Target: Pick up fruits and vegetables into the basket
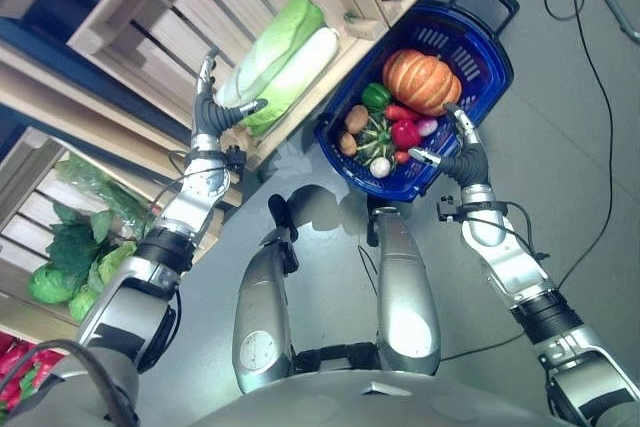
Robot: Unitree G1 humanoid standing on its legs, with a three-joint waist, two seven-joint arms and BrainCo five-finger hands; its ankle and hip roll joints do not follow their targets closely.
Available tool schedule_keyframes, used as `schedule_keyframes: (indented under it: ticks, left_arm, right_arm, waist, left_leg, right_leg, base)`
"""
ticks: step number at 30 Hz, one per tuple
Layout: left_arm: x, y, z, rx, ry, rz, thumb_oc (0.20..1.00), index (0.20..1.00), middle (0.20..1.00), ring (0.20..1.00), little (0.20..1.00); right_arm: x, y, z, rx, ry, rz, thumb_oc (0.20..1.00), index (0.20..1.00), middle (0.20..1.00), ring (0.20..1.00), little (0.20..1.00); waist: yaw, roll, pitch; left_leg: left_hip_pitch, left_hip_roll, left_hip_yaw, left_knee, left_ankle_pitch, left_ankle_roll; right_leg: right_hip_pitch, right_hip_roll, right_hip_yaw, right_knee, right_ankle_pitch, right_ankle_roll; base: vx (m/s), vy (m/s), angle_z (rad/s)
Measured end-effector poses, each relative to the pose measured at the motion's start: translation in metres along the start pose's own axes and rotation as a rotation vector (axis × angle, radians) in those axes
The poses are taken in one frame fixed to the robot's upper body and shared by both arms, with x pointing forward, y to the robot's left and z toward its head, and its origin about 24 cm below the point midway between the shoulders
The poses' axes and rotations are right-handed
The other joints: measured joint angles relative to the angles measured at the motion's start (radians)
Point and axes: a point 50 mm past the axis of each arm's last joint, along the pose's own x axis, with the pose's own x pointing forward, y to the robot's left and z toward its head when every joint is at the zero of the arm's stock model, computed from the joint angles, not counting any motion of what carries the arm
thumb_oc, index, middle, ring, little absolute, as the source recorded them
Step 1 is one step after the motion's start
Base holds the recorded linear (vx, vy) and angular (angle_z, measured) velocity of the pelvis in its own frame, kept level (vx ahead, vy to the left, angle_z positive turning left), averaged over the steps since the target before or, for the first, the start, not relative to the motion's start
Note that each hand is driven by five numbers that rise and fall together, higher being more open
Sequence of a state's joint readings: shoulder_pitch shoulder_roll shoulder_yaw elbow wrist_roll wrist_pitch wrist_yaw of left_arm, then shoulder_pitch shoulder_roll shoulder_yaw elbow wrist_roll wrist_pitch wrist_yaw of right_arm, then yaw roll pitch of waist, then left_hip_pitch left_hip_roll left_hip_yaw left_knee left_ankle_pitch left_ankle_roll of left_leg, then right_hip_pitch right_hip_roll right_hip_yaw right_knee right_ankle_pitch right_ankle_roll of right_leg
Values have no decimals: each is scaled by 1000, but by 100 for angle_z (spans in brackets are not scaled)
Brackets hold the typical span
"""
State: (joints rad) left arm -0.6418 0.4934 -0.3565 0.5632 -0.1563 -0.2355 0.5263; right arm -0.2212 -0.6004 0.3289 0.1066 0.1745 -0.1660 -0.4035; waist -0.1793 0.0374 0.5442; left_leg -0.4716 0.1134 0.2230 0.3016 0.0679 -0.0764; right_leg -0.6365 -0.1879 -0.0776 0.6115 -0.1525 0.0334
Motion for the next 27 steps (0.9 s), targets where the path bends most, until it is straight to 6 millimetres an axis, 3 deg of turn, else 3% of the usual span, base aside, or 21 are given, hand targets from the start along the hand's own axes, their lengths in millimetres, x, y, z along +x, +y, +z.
schedule_keyframes:
  ticks: [10,19,27]
  left_arm:
    - [38,19,8,23,125,172,1000,1000,1000,1000,1000]
    - [71,66,32,167,175,467,1000,1000,1000,1000,1000]
    - [74,90,22,378,274,549,1000,1000,1000,1000,1000]
  right_arm:
    - [0,-5,10,-44,-24,70,1000,1000,1000,1000,1000]
    - [-1,-11,8,-59,-15,54,1000,1000,1000,1000,1000]
    - [-1,-13,7,-33,-5,24,1000,1000,1000,1000,1000]
  waist:
    - [-68,7,4]
    - [-110,7,4]
    - [-122,7,4]
  left_leg:
    - [-83,26,47,24,-5,-16]
    - [-139,29,63,27,-4,-23]
    - [-179,43,70,41,-8,-29]
  right_leg:
    - [-129,28,45,46,-5,-24]
    - [-211,39,71,69,-9,-23]
    - [-251,51,74,71,-3,-32]
  base:
    - [42,44,-13]
    - [13,22,-6]
    - [2,22,-4]
